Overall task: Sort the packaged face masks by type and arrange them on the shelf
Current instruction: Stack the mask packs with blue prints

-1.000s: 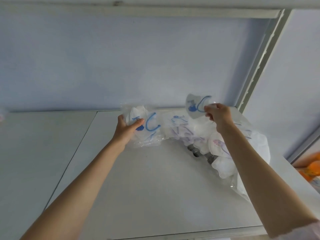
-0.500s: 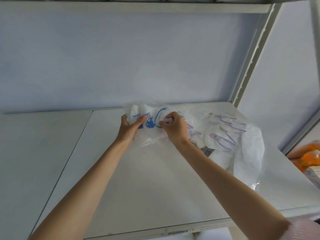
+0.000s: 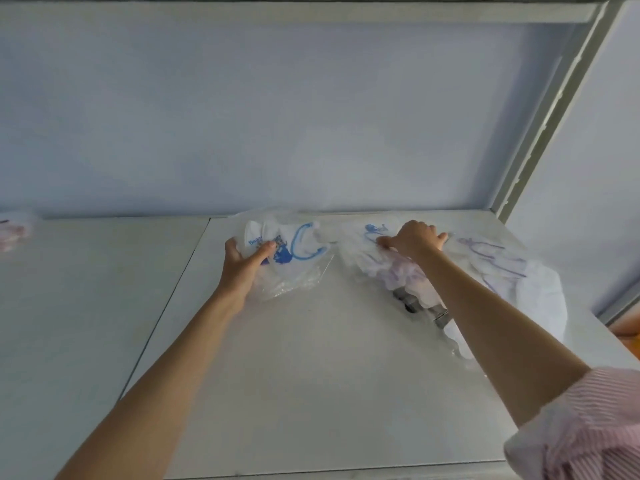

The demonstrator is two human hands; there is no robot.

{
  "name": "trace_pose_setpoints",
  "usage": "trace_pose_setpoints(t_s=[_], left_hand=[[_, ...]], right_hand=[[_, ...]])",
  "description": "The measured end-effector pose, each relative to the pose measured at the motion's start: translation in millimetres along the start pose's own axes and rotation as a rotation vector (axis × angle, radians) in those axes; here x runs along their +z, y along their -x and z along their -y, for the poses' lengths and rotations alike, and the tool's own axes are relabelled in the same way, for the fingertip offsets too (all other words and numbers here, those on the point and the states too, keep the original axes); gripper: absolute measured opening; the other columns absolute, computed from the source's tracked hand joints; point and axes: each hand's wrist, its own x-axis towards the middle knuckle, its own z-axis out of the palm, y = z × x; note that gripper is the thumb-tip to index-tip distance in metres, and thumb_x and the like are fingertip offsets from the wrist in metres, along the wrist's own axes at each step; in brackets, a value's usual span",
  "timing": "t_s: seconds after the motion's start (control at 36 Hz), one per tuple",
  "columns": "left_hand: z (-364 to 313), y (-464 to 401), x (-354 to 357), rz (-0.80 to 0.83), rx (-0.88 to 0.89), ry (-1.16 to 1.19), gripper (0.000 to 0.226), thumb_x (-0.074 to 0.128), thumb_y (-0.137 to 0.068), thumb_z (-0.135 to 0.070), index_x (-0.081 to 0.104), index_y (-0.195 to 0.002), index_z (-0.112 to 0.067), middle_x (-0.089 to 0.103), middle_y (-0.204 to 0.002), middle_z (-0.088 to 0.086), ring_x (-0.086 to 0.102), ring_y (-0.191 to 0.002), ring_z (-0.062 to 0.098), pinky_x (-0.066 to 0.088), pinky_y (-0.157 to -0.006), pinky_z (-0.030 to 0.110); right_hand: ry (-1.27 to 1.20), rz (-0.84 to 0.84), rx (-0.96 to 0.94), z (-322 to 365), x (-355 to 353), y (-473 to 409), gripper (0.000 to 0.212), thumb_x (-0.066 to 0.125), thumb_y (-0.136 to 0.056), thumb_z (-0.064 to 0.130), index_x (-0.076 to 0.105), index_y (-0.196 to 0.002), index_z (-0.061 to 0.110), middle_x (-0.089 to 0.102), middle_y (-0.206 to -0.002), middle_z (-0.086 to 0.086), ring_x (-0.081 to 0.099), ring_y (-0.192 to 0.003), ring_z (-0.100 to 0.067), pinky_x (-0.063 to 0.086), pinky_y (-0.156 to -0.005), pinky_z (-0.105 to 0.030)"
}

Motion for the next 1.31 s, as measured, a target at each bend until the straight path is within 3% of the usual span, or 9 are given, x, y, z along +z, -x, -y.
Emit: trace_pose_setpoints(t_s=[0.14, 0.33, 0.47, 0.67, 0.81, 0.94, 1.11, 1.19, 1.31], left_hand=[[-1.9, -0.1, 1.3, -0.012, 0.017, 0.010, 0.054, 0.074, -0.084, -0.022, 0.040, -0.124, -0.013, 0.063, -0.114, 0.007, 0.066, -0.079, 0.007, 0.049, -0.056, 0.019], [-5.3, 3.6, 10.0, 0.026, 0.021, 0.032, 0.054, 0.074, -0.084, -0.021, 0.040, -0.125, -0.012, 0.062, -0.114, 0.008, 0.066, -0.082, 0.010, 0.051, -0.061, 0.024], [-7.8, 8.0, 16.8, 0.050, 0.040, 0.038, 0.052, 0.075, -0.083, -0.020, 0.040, -0.120, -0.013, 0.062, -0.112, 0.008, 0.067, -0.083, 0.012, 0.053, -0.065, 0.026], [-18.2, 15.2, 25.3, 0.058, 0.064, 0.036, 0.052, 0.075, -0.083, -0.019, 0.039, -0.120, -0.014, 0.060, -0.098, -0.001, 0.066, -0.072, 0.004, 0.051, -0.056, 0.018], [-21.1, 20.7, 25.5, 0.092, 0.063, 0.018, 0.056, 0.074, -0.084, -0.023, 0.039, -0.126, -0.011, 0.063, -0.105, 0.002, 0.067, -0.072, 0.003, 0.050, -0.055, 0.016], [-20.9, 26.1, 17.9, 0.092, 0.064, -0.002, 0.054, 0.067, -0.090, -0.028, 0.037, -0.131, -0.008, 0.061, -0.113, 0.006, 0.063, -0.072, 0.000, 0.041, -0.043, 0.009], [-23.5, 33.2, 13.7, 0.130, 0.062, -0.005, 0.049, 0.065, -0.091, -0.021, 0.036, -0.129, -0.010, 0.059, -0.107, 0.004, 0.063, -0.076, 0.005, 0.043, -0.045, 0.010], [-26.6, 33.3, 11.9, 0.136, 0.057, 0.003, 0.056, 0.069, -0.088, -0.017, 0.036, -0.132, -0.008, 0.059, -0.110, 0.007, 0.062, -0.077, 0.009, 0.040, -0.041, 0.010], [-28.2, 30.2, 7.9, 0.126, 0.058, 0.009, 0.053, 0.070, -0.087, -0.016, 0.039, -0.129, -0.010, 0.061, -0.105, 0.005, 0.065, -0.069, 0.005, 0.044, -0.044, 0.013]], right_hand=[[-0.384, -0.009, 0.084, -20.0, -7.3, -11.8, 0.050, 0.074, -0.078, 0.037, 0.057, -0.123, 0.020, 0.059, -0.127, -0.008, 0.043, -0.128, -0.028, 0.024, -0.110, -0.043], [-0.818, -0.292, 0.042, -40.2, -19.7, -9.1, 0.035, 0.063, -0.082, 0.008, 0.062, -0.117, 0.013, 0.066, -0.109, -0.010, 0.060, -0.097, -0.026, 0.047, -0.083, -0.030], [-1.182, -0.243, 0.008, -48.3, -31.5, 4.6, 0.052, 0.065, -0.081, -0.001, 0.048, -0.129, 0.011, 0.059, -0.094, -0.005, 0.054, -0.067, -0.014, 0.049, -0.065, -0.024], [-1.580, 0.063, -0.229, -34.9, -52.3, 47.5, 0.052, 0.058, -0.082, -0.014, 0.048, -0.125, 0.013, 0.067, -0.085, -0.004, 0.065, -0.082, -0.016, 0.052, -0.073, -0.027], [-1.340, 0.355, -0.398, -4.8, -42.9, 73.0, 0.040, 0.057, -0.081, -0.017, 0.060, -0.113, 0.007, 0.063, -0.078, -0.005, 0.061, -0.068, -0.015, 0.052, -0.059, -0.021], [-1.078, 0.268, -0.342, 21.5, -27.2, 85.2, 0.034, 0.060, -0.079, -0.016, 0.062, -0.110, -0.002, 0.056, -0.070, -0.006, 0.052, -0.058, -0.016, 0.048, -0.048, -0.015], [-0.956, 0.155, -0.401, 49.9, -10.1, 94.9, 0.032, 0.060, -0.076, -0.009, 0.065, -0.103, 0.008, 0.059, -0.071, -0.004, 0.055, -0.051, -0.018, 0.050, -0.055, -0.026], [-0.891, 0.078, -0.418, 58.6, -5.0, 96.3, 0.033, 0.064, -0.075, 0.000, 0.067, -0.105, 0.013, 0.063, -0.085, -0.002, 0.059, -0.070, -0.017, 0.048, -0.069, -0.028], [-0.930, 0.033, -0.343, 64.8, 5.9, 96.7, 0.052, 0.067, -0.085, 0.022, 0.049, -0.133, 0.017, 0.045, -0.120, -0.003, 0.052, -0.102, -0.018, 0.043, -0.086, -0.026]])
